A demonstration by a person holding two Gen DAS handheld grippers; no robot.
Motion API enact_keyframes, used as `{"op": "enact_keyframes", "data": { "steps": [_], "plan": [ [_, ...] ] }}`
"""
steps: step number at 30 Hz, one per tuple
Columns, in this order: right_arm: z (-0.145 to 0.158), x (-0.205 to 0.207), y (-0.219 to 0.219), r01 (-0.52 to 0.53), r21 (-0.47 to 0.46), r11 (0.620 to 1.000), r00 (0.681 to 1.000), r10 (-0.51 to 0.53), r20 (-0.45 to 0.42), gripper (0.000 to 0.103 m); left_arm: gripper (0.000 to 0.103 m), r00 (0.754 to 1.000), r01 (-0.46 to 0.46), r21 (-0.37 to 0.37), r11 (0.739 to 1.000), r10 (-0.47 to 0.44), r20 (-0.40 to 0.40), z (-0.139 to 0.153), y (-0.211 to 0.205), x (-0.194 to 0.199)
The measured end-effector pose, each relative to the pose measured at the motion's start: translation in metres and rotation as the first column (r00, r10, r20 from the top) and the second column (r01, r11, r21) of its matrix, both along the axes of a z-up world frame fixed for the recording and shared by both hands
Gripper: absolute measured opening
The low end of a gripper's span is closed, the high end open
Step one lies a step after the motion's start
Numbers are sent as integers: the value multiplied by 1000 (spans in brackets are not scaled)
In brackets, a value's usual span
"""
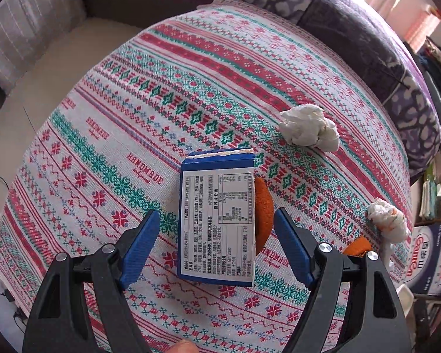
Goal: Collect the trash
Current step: 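Grasp the blue-labelled box with the left tool while the right tool grasps an orange peel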
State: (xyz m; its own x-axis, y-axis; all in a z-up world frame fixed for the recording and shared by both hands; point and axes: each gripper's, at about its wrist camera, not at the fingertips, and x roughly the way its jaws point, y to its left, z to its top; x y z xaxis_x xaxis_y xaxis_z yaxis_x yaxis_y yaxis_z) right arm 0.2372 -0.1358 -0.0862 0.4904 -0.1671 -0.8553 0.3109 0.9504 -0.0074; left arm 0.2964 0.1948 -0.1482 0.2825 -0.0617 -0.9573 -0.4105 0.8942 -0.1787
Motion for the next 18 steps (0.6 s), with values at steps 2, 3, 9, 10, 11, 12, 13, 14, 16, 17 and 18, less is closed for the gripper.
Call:
{"op": "enact_keyframes", "data": {
  "steps": [2, 3, 9, 10, 11, 12, 13, 14, 16, 17, 18],
  "plan": [
    [-7, 5, 12, -32, 38, 999, 999, 33, -18, 94, 77, 1000, -25, -95, 995, 24, -19, -11, 11, 0],
    [-11, 8, 16, -45, 58, 997, 999, 47, -27, 94, 77, 999, -36, -135, 990, 33, -22, -16, 16, -1],
    [-37, 21, 38, -66, 187, 980, 994, 82, -78, 94, 62, 1000, -15, -187, 982, 18, 15, -15, 22, -5],
    [-41, 23, 42, -66, 198, 978, 993, 83, -79, 94, 55, 1000, -6, -179, 984, 7, 10, -12, 19, -6],
    [-45, 25, 47, -70, 206, 976, 993, 88, -82, 94, 55, 1000, -2, -174, 985, 3, 10, -9, 19, -8],
    [-48, 27, 51, -74, 210, 975, 992, 94, -85, 94, 55, 1000, -6, -164, 986, 9, 18, -6, 20, -11],
    [-51, 29, 55, -79, 213, 974, 991, 100, -86, 94, 55, 999, -11, -155, 988, 16, 29, -2, 22, -14],
    [-53, 30, 59, -85, 217, 972, 991, 106, -85, 94, 55, 999, -18, -151, 988, 24, 40, 4, 25, -19],
    [-55, 31, 69, -102, 226, 969, 990, 122, -76, 93, 55, 997, -41, -154, 987, 51, 65, 11, 36, -21],
    [-55, 32, 74, -112, 227, 968, 989, 131, -74, 93, 55, 995, -52, -146, 988, 64, 77, 18, 39, -24],
    [-56, 33, 77, -121, 224, 967, 987, 140, -72, 93, 55, 993, -62, -122, 991, 73, 88, 26, 41, -27]
  ]
}}
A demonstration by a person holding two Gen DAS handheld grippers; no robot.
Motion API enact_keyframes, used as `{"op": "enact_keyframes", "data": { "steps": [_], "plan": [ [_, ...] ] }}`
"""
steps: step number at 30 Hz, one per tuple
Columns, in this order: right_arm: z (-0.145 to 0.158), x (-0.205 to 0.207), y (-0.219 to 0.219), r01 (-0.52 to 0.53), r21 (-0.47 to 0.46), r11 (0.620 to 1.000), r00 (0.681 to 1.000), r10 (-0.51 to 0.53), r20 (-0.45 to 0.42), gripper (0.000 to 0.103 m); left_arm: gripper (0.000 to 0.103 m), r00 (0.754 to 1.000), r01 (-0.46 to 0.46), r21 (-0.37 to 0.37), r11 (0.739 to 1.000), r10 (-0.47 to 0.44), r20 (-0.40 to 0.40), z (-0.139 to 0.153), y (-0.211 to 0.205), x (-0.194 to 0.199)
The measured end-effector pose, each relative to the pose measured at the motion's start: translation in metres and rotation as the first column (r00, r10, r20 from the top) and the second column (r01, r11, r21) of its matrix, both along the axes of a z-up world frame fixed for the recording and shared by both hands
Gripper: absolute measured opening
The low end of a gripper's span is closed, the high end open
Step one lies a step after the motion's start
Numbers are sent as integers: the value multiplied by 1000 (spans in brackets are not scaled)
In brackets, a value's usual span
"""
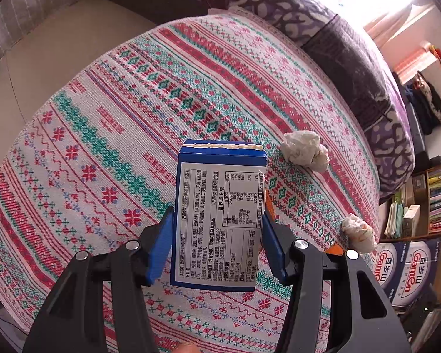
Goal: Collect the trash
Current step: 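Grasp the blue-labelled box with the left tool while the right tool grasps an orange peel, then carry the orange peel over the bin and open the right tool while the left tool carries the box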
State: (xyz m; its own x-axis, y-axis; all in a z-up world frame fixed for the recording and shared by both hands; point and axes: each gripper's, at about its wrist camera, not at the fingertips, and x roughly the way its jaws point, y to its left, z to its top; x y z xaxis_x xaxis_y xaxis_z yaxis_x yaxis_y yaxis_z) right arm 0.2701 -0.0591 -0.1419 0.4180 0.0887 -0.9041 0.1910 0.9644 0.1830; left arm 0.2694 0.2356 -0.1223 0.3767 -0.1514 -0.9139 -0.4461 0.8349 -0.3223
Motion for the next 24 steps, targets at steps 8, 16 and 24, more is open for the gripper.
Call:
{"op": "enact_keyframes", "data": {
  "steps": [8, 16, 24],
  "plan": [
    [-15, 15, 23, -56, -23, 998, 998, 57, 10, 83, 55, 994, 1, 194, 981, -23, 108, 52, -4, -20],
    [-20, 22, 45, -137, -119, 983, 990, 141, 29, 48, 55, 994, 7, 230, 973, -31, 101, 53, -10, -23],
    [-11, 16, 51, -178, -136, 975, 982, 185, 40, 21, 55, 993, -4, 348, 937, -38, 114, 55, -19, -29]
  ]
}}
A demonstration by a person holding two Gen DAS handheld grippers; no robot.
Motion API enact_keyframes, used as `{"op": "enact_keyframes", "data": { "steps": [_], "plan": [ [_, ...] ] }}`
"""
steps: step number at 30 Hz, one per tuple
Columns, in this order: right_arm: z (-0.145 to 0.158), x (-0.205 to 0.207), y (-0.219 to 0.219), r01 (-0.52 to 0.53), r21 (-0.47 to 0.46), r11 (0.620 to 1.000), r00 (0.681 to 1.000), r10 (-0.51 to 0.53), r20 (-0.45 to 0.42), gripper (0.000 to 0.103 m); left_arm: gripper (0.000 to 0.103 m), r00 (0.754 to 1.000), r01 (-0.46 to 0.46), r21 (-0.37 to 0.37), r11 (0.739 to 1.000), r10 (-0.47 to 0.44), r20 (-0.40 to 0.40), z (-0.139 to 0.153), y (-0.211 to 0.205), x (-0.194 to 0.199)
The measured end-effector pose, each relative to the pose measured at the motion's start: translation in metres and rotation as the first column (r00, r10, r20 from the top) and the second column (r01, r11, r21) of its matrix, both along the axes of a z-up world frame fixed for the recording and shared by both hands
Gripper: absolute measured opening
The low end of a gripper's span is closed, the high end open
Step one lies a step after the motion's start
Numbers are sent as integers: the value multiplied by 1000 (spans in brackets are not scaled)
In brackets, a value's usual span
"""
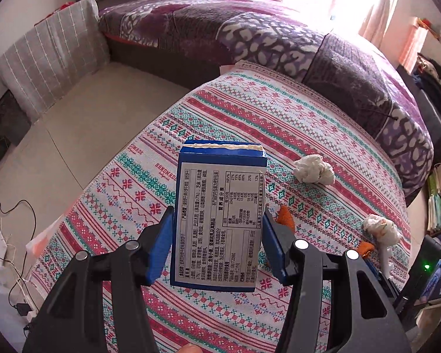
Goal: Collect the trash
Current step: 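Carry the orange peel over the bin and open the right tool while the left tool carries the box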
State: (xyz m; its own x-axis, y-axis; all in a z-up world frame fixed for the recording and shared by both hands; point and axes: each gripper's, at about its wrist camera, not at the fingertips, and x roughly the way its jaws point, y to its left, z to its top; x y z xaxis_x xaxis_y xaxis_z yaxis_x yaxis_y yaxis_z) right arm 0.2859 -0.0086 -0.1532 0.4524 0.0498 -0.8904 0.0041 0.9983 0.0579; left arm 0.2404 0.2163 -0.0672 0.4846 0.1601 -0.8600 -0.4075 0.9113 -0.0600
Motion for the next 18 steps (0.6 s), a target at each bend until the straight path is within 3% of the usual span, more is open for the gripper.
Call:
{"op": "enact_keyframes", "data": {
  "steps": [5, 10, 18],
  "plan": [
    [28, -14, 7, -26, -28, 999, 995, 28, 92, 21, 55, 996, -7, 130, 991, -5, 91, 18, -12, -8],
    [57, -30, 3, -24, -37, 999, 983, 30, 179, 21, 55, 984, -28, 213, 977, -10, 179, 35, -24, -17],
    [89, -50, -11, 2, -46, 999, 968, 10, 252, 21, 55, 966, -44, 237, 971, -20, 260, 49, -42, -33]
  ]
}}
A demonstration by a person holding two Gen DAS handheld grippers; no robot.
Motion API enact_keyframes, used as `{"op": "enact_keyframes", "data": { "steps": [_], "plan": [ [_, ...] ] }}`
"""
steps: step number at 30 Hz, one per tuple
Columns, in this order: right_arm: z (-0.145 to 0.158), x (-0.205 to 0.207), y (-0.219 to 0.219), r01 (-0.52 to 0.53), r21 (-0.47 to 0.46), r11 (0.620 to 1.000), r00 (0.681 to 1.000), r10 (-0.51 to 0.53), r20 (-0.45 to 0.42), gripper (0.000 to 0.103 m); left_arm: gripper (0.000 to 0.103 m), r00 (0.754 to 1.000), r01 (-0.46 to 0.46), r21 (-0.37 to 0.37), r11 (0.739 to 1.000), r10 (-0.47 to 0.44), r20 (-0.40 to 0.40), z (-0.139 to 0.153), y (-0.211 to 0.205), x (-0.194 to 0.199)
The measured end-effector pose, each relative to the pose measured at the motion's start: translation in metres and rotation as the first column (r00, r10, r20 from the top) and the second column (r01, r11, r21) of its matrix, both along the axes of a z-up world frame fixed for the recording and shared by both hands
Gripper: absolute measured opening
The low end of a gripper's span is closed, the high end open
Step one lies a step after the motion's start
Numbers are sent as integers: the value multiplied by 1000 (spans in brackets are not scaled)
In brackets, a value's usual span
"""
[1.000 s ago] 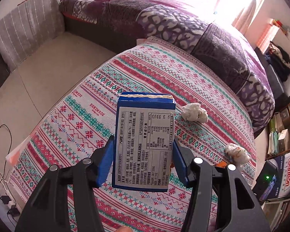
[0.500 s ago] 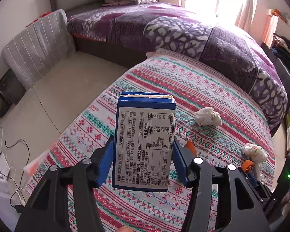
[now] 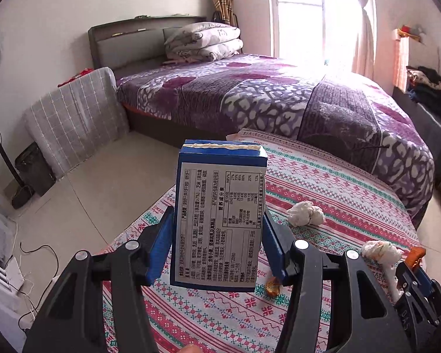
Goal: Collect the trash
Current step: 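Carry the orange peel over the bin and open the right tool while the left tool carries the box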
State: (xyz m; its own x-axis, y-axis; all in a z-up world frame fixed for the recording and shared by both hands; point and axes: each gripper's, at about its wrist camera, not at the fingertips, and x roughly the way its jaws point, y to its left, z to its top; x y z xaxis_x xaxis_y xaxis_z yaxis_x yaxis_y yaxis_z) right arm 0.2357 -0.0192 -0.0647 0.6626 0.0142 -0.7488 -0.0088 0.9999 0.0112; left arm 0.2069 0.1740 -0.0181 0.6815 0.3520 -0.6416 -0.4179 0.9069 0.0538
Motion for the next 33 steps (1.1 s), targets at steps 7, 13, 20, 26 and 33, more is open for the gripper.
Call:
{"op": "enact_keyframes", "data": {
  "steps": [7, 13, 20, 26, 33],
  "plan": [
    [18, -18, -14, 20, -25, 999, 998, -19, 66, 21, 55, 999, 7, -8, 1000, -7, 33, 5, -16, -12],
    [29, -28, -26, 31, -49, 998, 994, -26, 108, 21, 55, 999, 30, -7, 1000, -30, 40, 8, -30, -16],
    [34, -33, -43, 54, -45, 998, 993, -48, 112, 21, 55, 997, 59, -7, 998, -58, 42, 11, -45, -17],
    [37, -36, -56, 78, -46, 996, 990, -72, 120, 21, 55, 996, 81, 2, 997, -81, 43, 12, -59, -18],
    [41, -40, -72, 108, -45, 993, 987, -101, 125, 21, 55, 992, 117, 14, 993, -117, 48, 16, -80, -19]
  ]
}}
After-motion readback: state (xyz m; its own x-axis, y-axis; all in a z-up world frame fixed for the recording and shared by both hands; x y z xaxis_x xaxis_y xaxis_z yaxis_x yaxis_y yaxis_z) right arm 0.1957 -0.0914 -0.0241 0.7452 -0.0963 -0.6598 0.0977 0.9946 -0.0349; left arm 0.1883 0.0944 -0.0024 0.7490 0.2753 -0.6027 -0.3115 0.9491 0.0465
